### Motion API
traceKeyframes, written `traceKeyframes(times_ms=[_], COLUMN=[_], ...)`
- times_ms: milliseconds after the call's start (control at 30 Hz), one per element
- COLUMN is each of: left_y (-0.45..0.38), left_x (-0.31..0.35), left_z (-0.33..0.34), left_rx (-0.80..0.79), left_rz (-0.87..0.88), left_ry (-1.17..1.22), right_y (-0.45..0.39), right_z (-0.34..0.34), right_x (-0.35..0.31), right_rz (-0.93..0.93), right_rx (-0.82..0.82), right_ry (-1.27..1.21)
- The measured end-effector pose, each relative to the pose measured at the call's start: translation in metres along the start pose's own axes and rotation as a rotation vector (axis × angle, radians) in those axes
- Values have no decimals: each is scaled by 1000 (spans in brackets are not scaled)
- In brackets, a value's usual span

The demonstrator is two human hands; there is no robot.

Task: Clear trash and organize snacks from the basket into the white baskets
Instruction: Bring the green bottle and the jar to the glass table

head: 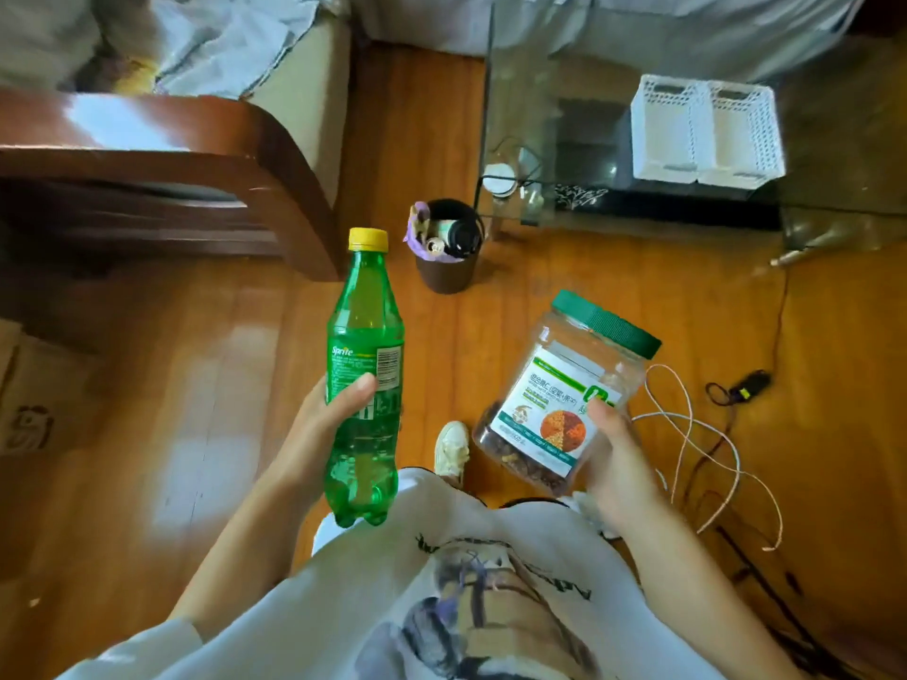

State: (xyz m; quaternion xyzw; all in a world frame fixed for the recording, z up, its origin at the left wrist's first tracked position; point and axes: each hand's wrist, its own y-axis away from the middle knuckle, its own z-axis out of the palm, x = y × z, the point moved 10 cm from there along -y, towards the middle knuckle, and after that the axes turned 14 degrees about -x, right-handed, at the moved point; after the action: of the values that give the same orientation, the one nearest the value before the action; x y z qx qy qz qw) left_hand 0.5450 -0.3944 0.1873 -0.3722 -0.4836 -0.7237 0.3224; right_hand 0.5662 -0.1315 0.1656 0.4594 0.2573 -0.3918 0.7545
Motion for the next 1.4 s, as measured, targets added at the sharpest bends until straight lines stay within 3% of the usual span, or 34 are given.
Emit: traceKeyframes(times_ms=[167, 333, 567, 800, 933, 1133, 1400], left_y=[-102, -178, -304, -400, -429, -479, -591], left_x=[57, 83, 106, 168, 190, 210, 258], left_z=[54, 107, 173, 221, 225, 192, 157], left_rx=[-167, -308, -200, -94, -45, 153, 62], left_rz=[-20, -48, -164, -112, -21, -5, -90], left_ry=[-80, -103, -27, 130, 229, 291, 246], right_y=[-32, -57, -124, -188, -229, -303, -421], right_z=[-42, -102, -195, -268, -292, -305, -295], right_x=[-66, -95, -173, -271, -308, -354, -431], right_rz=[-125, -106, -132, -127, -81, -56, -38], right_rx=[85, 181, 175, 117, 96, 38, 17], right_ry=[-59, -148, -137, -70, -48, 23, 77])
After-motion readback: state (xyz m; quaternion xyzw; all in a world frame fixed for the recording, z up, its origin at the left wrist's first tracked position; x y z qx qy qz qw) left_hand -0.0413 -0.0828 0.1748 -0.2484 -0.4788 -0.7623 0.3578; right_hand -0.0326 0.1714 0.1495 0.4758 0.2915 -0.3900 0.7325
